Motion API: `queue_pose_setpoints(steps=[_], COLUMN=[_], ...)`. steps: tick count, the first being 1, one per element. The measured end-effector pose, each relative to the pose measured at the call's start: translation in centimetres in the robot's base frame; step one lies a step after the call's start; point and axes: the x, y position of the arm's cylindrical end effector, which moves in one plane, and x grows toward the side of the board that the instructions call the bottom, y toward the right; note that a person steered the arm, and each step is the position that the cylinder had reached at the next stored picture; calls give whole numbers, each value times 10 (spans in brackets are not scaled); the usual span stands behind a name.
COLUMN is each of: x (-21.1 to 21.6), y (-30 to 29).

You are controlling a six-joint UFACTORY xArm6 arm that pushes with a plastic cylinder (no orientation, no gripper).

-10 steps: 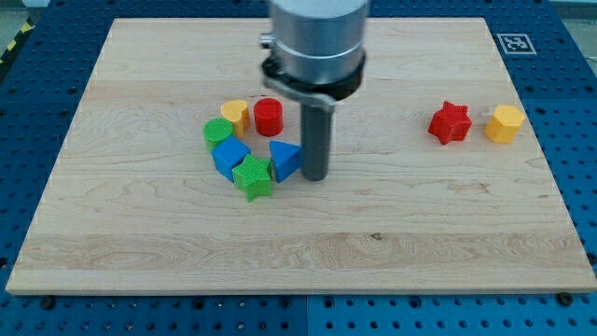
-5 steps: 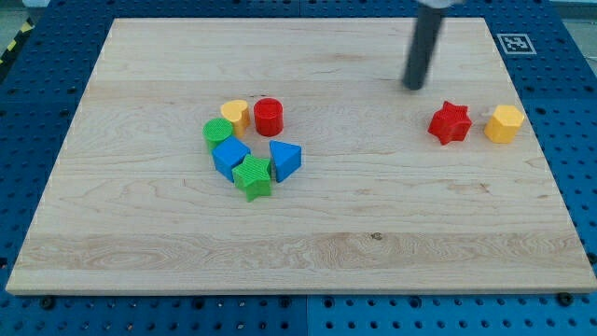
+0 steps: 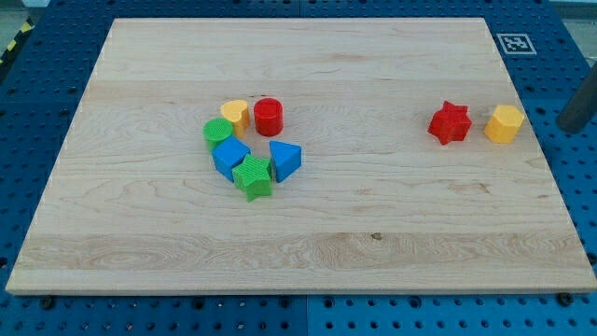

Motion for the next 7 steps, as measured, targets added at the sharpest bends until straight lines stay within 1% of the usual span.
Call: queue_pose_setpoints(steps=[2,3,7], x=[3,3,-46], y=[-118,-156,-159])
